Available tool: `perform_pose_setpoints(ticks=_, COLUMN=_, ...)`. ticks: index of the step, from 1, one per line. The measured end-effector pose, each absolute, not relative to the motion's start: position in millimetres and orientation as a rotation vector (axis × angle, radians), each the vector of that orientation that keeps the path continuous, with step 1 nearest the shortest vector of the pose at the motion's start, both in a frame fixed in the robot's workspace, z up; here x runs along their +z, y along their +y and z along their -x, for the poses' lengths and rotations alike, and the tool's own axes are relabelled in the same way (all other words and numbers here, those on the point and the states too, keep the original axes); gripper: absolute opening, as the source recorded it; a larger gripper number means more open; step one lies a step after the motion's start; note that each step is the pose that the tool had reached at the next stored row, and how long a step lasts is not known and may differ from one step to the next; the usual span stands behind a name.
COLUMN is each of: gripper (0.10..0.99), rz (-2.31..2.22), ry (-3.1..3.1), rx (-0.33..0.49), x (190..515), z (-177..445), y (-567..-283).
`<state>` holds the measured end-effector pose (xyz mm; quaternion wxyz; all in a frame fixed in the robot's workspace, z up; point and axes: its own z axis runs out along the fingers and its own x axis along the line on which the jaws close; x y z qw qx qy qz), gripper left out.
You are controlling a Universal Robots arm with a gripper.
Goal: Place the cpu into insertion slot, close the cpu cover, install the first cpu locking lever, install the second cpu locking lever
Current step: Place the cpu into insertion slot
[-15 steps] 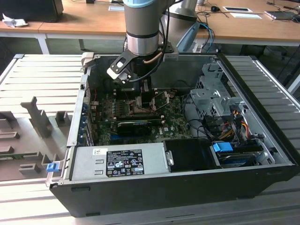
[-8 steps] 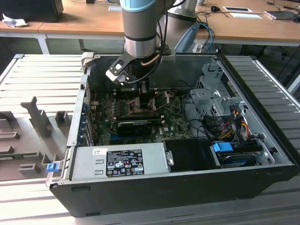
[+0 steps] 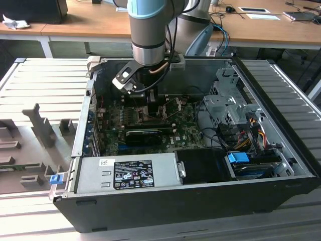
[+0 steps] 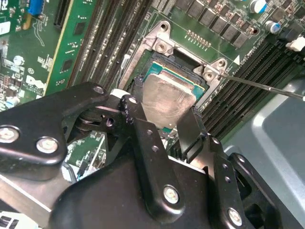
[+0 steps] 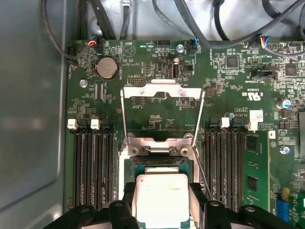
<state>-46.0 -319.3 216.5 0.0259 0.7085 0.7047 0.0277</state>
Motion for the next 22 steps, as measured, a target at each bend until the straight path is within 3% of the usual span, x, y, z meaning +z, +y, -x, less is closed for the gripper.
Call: perform_pose_setpoints(ticks=22, gripper=0.525, rz=-2.207, ry=2.162, rx=0.084, x=203, z=44, y=-319)
